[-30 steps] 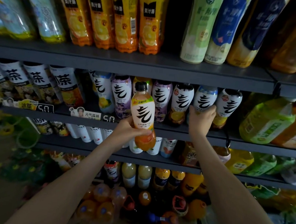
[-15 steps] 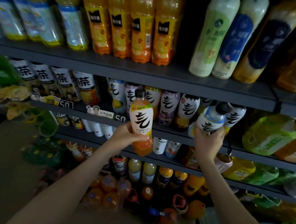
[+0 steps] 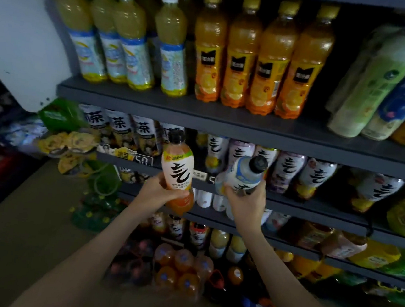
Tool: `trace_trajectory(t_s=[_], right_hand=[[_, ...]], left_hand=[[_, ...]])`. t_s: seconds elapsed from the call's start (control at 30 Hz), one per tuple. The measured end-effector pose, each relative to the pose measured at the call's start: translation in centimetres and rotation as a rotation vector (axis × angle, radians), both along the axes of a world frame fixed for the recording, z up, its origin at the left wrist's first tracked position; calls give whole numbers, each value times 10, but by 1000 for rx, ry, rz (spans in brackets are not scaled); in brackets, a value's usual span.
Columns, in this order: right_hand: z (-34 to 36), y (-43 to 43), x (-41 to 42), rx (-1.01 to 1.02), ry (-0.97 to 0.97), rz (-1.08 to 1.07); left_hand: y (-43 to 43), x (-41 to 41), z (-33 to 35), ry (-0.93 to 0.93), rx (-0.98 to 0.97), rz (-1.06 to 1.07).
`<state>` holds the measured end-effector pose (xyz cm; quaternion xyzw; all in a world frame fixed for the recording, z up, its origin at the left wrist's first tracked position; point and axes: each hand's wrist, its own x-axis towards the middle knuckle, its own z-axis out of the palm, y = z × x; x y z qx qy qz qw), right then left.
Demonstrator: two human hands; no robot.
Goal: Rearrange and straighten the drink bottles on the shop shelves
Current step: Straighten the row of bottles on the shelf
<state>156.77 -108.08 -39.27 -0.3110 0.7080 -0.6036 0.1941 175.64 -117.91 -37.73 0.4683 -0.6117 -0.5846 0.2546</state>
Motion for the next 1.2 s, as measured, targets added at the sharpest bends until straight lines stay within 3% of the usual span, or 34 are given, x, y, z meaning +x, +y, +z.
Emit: trace_trajectory(t_s=[0.2, 0.6, 0.83, 1.2], right_hand=[[-4, -75, 65, -61, -70, -98], [-47, -140, 81, -160, -66, -230], [-54, -169, 77, -11, 113, -322], [-39, -196, 79, 157, 175, -321]], left_hand=[[-71, 55, 6, -34, -103, -90], [-129, 60, -37, 24, -244, -157], [-139, 52, -56, 31, -242, -171], [-140, 43, -55, 69, -164, -203]])
